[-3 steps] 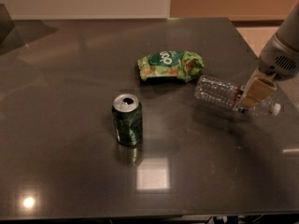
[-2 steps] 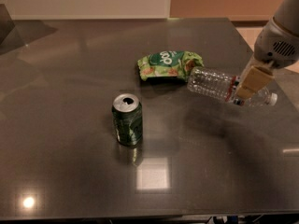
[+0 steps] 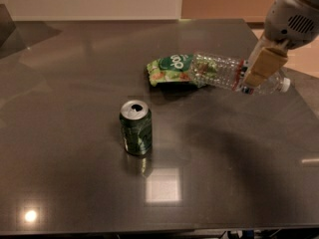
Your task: Pick water bottle
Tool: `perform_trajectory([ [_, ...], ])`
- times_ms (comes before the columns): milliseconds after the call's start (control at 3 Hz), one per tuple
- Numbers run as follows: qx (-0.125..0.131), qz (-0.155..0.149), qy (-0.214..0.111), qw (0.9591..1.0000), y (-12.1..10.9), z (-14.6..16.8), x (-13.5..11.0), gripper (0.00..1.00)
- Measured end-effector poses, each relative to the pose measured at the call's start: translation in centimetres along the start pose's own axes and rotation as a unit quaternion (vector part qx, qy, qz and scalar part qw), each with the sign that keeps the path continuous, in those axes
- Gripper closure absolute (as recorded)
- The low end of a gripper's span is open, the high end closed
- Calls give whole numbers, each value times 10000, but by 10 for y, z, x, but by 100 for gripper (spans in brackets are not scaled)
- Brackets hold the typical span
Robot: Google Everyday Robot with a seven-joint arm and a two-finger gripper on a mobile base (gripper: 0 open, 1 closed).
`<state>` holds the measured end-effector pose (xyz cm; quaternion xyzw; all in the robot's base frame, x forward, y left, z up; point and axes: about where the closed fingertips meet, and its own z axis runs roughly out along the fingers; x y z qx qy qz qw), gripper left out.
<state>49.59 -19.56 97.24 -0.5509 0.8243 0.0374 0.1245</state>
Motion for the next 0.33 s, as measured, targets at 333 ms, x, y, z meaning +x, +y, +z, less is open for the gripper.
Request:
perform_trajectory([
  [333,119,-18,-95,9999,-5,-1,-6,100],
])
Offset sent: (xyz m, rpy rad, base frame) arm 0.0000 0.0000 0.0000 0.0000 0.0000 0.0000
